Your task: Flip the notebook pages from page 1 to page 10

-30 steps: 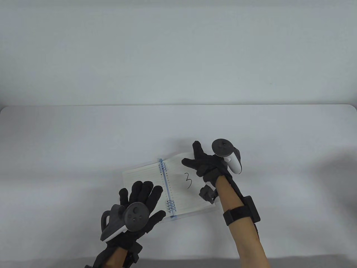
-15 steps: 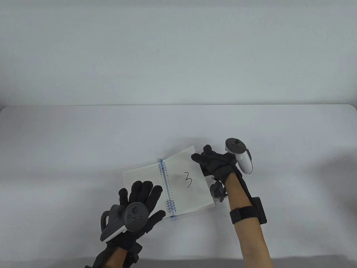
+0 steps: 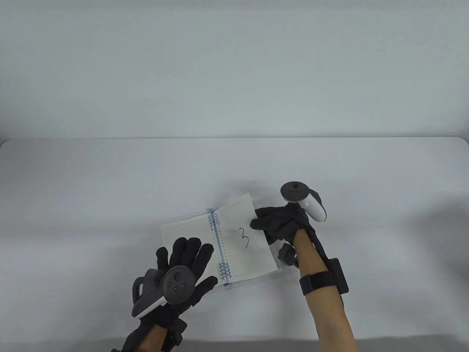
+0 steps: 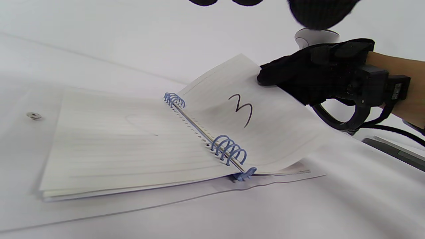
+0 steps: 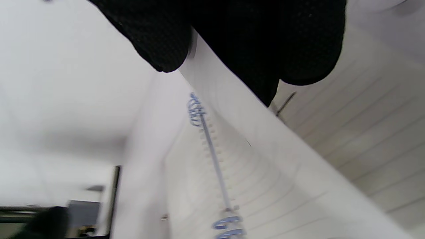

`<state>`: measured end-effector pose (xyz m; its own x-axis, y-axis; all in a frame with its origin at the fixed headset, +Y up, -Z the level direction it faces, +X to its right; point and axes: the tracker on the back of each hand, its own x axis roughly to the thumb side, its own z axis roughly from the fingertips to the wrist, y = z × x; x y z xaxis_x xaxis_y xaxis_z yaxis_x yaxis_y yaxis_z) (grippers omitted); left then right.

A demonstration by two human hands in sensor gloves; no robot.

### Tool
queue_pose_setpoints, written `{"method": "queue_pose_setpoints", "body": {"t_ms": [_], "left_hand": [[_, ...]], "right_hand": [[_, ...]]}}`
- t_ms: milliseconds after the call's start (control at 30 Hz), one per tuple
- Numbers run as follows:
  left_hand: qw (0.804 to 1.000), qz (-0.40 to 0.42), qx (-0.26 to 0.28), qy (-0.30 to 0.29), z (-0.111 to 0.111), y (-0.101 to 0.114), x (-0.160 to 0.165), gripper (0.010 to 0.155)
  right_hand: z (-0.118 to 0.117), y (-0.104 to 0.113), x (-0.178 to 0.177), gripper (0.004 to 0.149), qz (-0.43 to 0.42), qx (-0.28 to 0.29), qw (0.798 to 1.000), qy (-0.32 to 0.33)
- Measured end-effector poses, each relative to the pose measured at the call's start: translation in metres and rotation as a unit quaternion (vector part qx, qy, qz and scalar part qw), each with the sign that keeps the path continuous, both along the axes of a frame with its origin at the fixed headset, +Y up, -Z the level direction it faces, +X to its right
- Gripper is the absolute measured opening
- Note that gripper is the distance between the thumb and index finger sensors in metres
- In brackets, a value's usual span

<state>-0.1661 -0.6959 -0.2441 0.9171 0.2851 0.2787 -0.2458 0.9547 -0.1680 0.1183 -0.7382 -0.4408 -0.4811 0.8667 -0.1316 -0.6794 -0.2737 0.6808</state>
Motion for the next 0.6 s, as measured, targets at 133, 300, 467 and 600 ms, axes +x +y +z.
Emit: {"method": "queue_pose_setpoints", "body": {"t_ms": [133,300,467,600], "left_hand": [[1.0,-0.001,-0.002,0.002,0.0,0.0,-0.001,0.077],[1.0,0.0,-0.002,0.003,0.0,0.0,-0.001,0.077],[1.0,0.002,-0.002,0.005,0.0,0.0,-0.001,0.077],[1.0,0.005,0.001,0.006,0.0,0.0,-0.002,0.077]], "right_hand": [[0.001,-0.002,-0.011,0.056,-0.052,0.001,0.999,-0.008],[0.006,-0.004,-0.03,0.055,-0.105,0.004,0.994,-0.029],[0.013,-0.006,-0.054,0.054,-0.111,0.01,0.994,-0.019],[0.02,-0.01,-0.072,0.054,-0.12,0.011,0.993,-0.012]]}}
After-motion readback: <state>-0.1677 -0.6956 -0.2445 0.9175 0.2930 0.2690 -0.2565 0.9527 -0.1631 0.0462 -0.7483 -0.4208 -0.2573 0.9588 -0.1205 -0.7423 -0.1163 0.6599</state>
